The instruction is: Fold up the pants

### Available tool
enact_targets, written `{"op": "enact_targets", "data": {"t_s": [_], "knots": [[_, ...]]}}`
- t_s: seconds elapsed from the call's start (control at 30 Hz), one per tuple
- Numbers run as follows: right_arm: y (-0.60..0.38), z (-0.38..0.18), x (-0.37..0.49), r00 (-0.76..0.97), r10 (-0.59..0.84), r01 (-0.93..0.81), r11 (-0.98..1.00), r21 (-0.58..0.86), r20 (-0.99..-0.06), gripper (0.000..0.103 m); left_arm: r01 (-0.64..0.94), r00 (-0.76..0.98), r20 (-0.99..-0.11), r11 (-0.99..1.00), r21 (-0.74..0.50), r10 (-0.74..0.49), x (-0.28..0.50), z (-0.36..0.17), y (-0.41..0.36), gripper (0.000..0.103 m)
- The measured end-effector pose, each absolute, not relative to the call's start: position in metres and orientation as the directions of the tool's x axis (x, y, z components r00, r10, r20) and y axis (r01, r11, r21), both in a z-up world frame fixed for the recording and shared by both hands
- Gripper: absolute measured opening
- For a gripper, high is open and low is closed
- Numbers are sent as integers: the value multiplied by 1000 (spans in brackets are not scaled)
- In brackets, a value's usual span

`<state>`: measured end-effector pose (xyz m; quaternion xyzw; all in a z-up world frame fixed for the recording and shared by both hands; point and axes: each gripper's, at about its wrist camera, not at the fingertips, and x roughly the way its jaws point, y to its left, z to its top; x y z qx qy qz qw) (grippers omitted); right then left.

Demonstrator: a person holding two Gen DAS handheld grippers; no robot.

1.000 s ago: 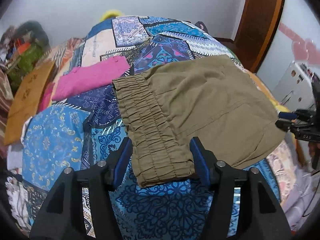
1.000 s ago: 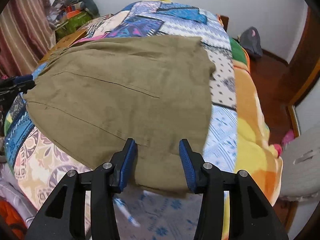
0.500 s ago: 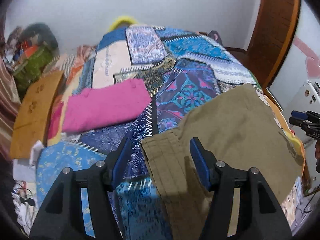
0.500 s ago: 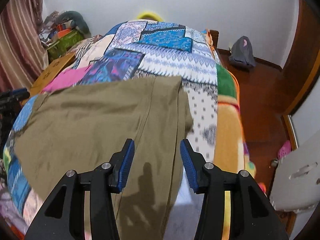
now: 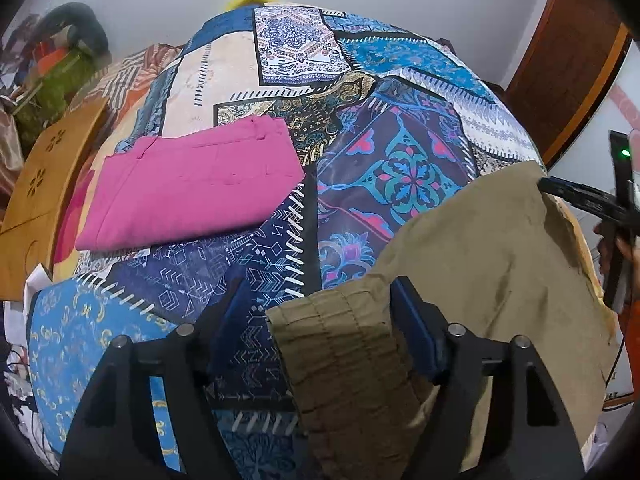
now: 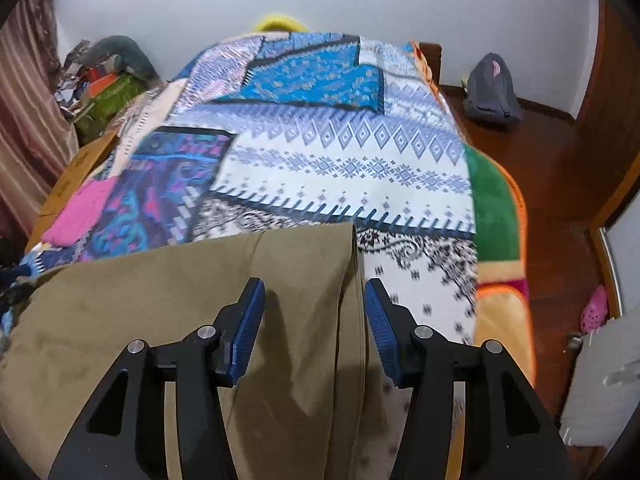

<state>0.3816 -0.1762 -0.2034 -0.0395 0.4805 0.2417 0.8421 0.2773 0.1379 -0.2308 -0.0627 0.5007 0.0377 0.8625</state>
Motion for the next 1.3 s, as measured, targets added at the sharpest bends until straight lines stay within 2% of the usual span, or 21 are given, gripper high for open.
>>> {"op": "enact_targets", "data": {"t_s": [0.13,0.23,0.33,0.4,0.43,0.6,0.7,0.8,0.87,0.97,1.0,1.13,1.23,1.3], "knots": [[-173,-219,397,406,371,-436,882,180,-835,48,-129,491,-871,991,-42,27,280,-237,137,76],[-172,-223,398,395,379,-452,873,182,-837,26,-152,503,-861,988,-8,71,281,-240,137,82],[-167,-223,391,443,325,-482,872,84,-836,10,-184,509,-852,982,28,120,282,-243,138,82],[-167,-222,389,460,318,-490,869,62,-829,9,-196,506,-851,980,42,138,284,-246,137,82],[-166,-221,388,474,304,-492,870,38,-826,5,-197,506,-849,979,55,150,285,-247,136,82],[-162,-210,388,522,262,-471,882,-19,-812,4,-211,505,-836,970,123,216,288,-249,133,82],[-157,-206,389,505,211,-473,879,-63,-837,5,-231,498,-838,965,121,224,287,-242,136,82],[-161,-186,378,524,174,-457,884,-102,-834,19,-236,516,-812,956,171,273,278,-222,135,82],[-165,-170,369,516,235,-475,879,-46,-824,38,-230,531,-795,953,198,293,272,-211,133,82],[-163,-143,343,504,339,-524,851,30,-794,43,-252,568,-739,932,262,362,264,-189,130,82],[-158,-134,332,487,382,-556,829,59,-786,43,-253,575,-739,936,246,350,262,-184,131,82],[-126,-122,304,393,500,-634,755,167,-772,49,-180,603,-787,983,23,129,250,-172,125,82],[-91,-134,295,286,559,-670,698,255,-778,50,-107,590,-807,993,-48,25,246,-182,105,82],[-70,-152,287,224,561,-674,680,289,-797,50,-66,560,-829,997,-46,-2,247,-194,91,82]]}}
